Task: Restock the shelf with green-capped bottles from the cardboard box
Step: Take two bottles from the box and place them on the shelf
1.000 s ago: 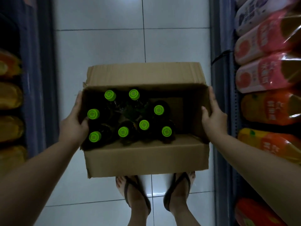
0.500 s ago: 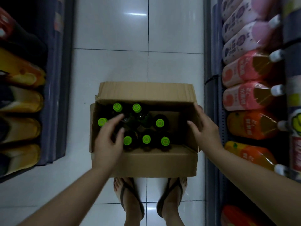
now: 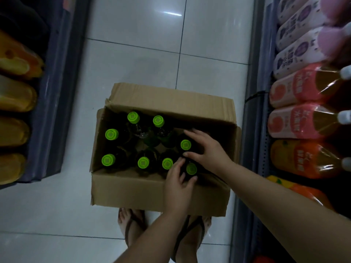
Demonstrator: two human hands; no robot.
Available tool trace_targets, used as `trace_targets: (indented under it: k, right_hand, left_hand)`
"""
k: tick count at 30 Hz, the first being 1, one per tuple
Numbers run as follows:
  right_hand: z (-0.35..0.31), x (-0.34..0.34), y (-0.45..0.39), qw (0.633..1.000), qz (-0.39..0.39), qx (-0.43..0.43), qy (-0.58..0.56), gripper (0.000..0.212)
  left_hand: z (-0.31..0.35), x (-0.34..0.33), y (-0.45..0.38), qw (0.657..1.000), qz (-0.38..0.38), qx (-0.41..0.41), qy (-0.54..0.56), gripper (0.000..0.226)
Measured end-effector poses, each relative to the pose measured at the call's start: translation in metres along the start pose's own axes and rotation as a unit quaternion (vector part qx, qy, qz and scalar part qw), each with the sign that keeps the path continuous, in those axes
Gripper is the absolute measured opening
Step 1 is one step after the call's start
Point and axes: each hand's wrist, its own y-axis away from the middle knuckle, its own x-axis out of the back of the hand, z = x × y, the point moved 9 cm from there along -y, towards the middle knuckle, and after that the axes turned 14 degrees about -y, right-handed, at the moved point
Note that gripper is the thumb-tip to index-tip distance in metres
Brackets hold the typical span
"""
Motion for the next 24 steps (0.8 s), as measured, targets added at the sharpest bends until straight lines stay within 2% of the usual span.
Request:
trace_targets:
  k: [3,7,11,15,19,21,24]
  right_hand:
    - [0.007,-0.005,-0.011,1.0,0.001,-0.008,0.028,0.055]
    - [0.005,0.001,-0.015,1.0,0.011,0.003,0.008,0.046]
    - [0.012,0.027,-0.009,0.998,0.061,0.0,-0.025,0.045]
    - [0.03,0.049,0.002,0.988,0.138,-0.016,-0.063,0.041]
    - [0.038,0.043,0.001,0.991,0.119,-0.009,-0.055,0.039]
    - [0.038,0.037,-0.004,0.993,0.105,-0.003,-0.05,0.038]
    - [0.038,0.026,-0.013,0.995,0.087,-0.001,-0.056,0.043]
  left_hand:
    - [-0.002,-0.003,-0.012,0.996,-0.018,0.003,-0.084,0.057]
    - [0.012,0.001,-0.023,0.98,0.019,-0.016,-0.197,0.045]
    - [0.022,0.005,-0.026,0.981,0.043,-0.028,-0.185,0.038]
    - [0.027,-0.008,-0.036,0.971,-0.012,-0.081,-0.223,0.034]
    - [0.02,-0.024,-0.05,0.96,-0.076,-0.087,-0.256,0.042]
    - [0.016,-0.025,-0.053,0.955,-0.071,-0.088,-0.276,0.037]
    - [0.013,-0.021,-0.057,0.961,-0.041,-0.074,-0.264,0.046]
